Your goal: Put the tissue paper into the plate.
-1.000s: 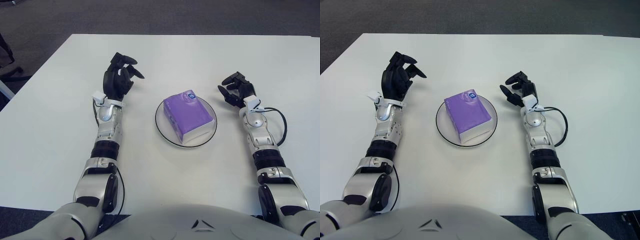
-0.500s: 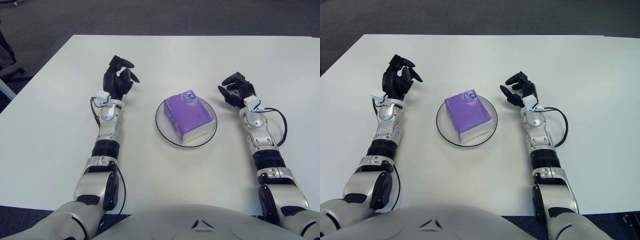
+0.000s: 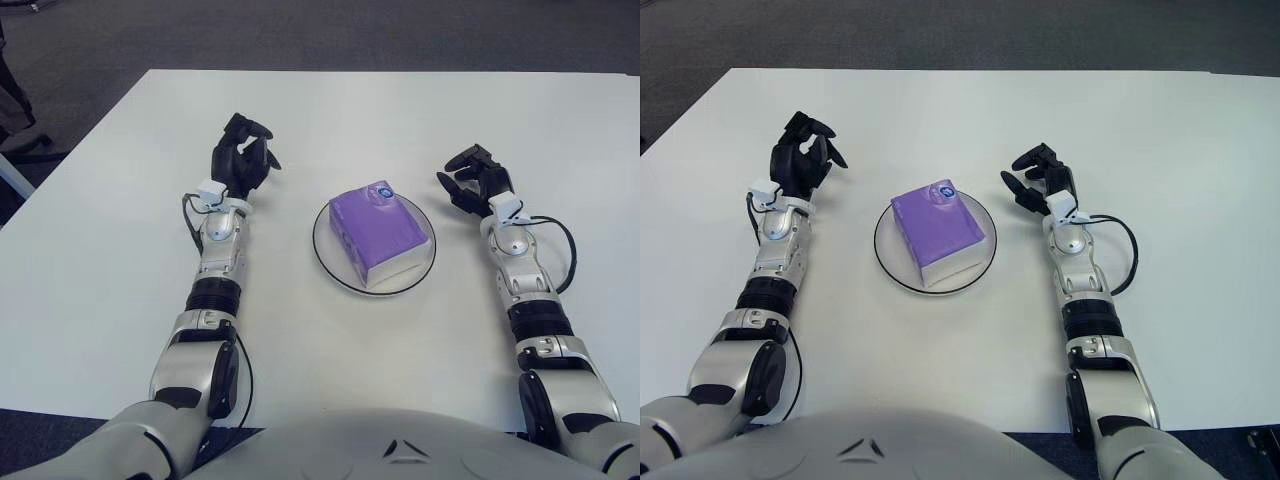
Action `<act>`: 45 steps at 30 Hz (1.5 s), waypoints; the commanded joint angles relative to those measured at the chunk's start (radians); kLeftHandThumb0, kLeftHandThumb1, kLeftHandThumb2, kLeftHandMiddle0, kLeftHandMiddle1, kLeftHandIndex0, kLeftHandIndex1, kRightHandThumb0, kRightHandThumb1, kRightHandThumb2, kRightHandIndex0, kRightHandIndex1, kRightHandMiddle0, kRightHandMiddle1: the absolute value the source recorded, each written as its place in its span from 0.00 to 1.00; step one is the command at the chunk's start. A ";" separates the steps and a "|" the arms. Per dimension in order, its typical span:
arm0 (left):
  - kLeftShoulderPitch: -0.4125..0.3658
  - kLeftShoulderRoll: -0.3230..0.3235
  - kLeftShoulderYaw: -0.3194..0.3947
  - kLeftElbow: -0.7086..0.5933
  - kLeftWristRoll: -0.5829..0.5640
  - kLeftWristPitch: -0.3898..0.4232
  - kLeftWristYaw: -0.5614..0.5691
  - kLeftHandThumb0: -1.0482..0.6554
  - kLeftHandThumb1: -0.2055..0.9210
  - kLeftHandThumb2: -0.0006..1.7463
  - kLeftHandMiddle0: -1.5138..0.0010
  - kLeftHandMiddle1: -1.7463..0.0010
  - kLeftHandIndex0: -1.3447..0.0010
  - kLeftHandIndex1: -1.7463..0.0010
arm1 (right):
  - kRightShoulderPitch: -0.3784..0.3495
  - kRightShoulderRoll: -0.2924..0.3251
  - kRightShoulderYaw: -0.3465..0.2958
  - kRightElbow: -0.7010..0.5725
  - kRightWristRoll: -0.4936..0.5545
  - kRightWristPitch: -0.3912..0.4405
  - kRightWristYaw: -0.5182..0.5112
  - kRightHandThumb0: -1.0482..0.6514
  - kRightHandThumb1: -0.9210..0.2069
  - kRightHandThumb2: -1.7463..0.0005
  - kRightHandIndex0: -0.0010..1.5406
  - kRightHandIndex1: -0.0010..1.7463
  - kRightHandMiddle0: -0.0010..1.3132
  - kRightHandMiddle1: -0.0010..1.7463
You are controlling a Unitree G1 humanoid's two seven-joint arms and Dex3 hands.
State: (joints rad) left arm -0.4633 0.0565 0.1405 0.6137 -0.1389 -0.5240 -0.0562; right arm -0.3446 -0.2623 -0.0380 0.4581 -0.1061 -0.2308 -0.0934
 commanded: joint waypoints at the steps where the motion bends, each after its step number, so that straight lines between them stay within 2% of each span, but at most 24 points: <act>1: 0.163 -0.080 -0.017 0.106 0.014 0.012 0.018 0.47 1.00 0.23 0.40 0.00 0.56 0.00 | 0.108 0.050 0.014 0.054 0.000 0.011 0.001 0.40 0.04 0.78 0.46 0.92 0.34 0.87; 13: 0.155 -0.086 -0.017 0.127 0.005 0.017 0.002 0.47 1.00 0.23 0.39 0.00 0.52 0.00 | 0.103 0.051 0.015 0.058 -0.001 0.013 -0.001 0.40 0.04 0.78 0.46 0.92 0.34 0.87; 27: 0.179 -0.093 -0.032 0.099 -0.012 0.082 -0.043 0.47 1.00 0.23 0.39 0.00 0.51 0.00 | 0.100 0.050 0.015 0.062 0.000 0.013 0.000 0.40 0.04 0.78 0.46 0.92 0.34 0.87; 36: 0.184 -0.094 -0.035 0.078 0.000 0.164 -0.003 0.46 1.00 0.22 0.40 0.00 0.52 0.00 | 0.100 0.050 0.015 0.062 0.000 0.012 -0.001 0.40 0.04 0.78 0.46 0.92 0.34 0.87; 45: 0.187 -0.095 -0.038 0.071 0.007 0.185 0.005 0.46 1.00 0.22 0.40 0.00 0.52 0.00 | 0.103 0.049 0.015 0.061 0.000 0.010 0.000 0.40 0.04 0.78 0.46 0.92 0.34 0.87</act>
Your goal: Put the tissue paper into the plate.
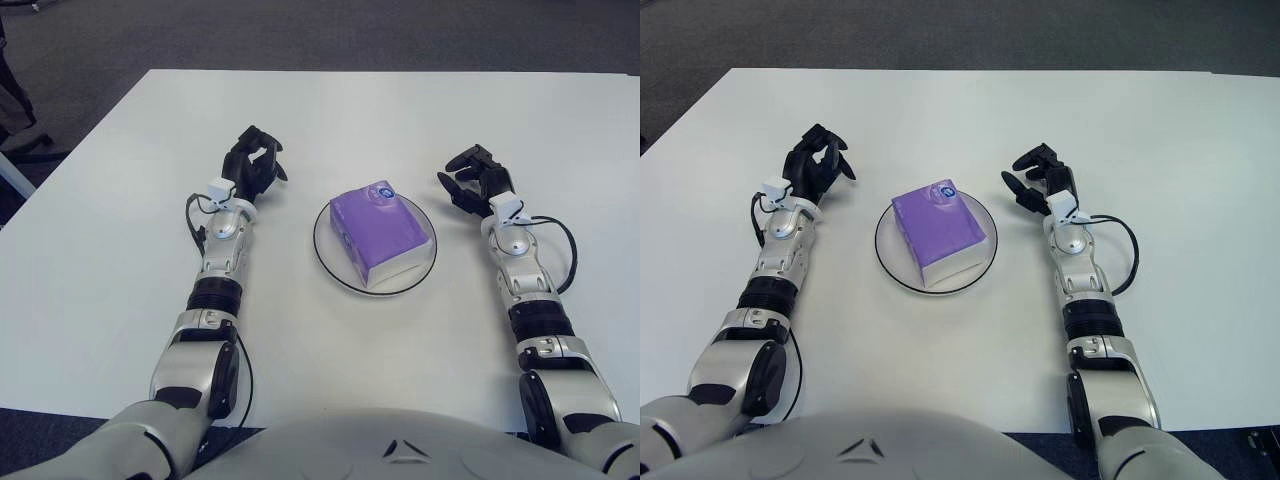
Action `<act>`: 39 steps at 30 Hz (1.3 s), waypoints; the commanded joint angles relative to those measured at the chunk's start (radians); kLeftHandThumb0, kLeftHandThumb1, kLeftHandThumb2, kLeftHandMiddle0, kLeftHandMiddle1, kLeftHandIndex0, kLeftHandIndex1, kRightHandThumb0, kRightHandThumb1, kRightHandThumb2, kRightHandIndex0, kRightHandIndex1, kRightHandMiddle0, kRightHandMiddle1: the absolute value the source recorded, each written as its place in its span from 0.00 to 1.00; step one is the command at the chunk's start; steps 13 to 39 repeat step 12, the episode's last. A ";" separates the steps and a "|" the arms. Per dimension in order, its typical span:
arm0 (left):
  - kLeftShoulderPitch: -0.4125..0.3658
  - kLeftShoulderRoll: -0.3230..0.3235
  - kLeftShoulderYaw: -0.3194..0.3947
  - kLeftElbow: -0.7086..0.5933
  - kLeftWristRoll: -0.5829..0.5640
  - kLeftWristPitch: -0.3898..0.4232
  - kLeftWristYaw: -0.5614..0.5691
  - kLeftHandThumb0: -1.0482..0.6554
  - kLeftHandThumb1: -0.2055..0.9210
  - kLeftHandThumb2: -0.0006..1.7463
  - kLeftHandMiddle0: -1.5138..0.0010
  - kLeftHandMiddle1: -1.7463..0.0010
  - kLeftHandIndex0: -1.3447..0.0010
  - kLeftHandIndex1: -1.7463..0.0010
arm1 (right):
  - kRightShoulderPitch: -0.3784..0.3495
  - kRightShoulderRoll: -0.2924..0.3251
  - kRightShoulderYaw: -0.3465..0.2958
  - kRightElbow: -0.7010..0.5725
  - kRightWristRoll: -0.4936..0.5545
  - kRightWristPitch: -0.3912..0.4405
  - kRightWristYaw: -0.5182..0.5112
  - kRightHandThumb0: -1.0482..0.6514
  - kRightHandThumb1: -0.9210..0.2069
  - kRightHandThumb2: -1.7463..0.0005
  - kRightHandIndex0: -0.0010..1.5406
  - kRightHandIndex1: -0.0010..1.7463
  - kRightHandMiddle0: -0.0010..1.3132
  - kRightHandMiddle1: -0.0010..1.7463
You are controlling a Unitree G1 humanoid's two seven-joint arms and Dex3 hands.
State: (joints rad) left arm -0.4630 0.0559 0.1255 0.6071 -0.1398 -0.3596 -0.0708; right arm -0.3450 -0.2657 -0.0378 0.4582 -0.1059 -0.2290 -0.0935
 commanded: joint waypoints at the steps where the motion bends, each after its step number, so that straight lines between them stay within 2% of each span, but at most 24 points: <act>1: 0.187 -0.094 -0.023 0.077 0.008 0.021 0.020 0.46 1.00 0.22 0.40 0.00 0.52 0.00 | 0.103 0.053 0.015 0.061 0.000 0.009 0.000 0.40 0.04 0.78 0.46 0.92 0.34 0.87; 39: 0.190 -0.094 -0.027 0.075 0.007 0.026 0.021 0.46 1.00 0.22 0.41 0.00 0.52 0.00 | 0.103 0.052 0.015 0.061 0.001 0.009 0.000 0.40 0.04 0.78 0.46 0.92 0.34 0.87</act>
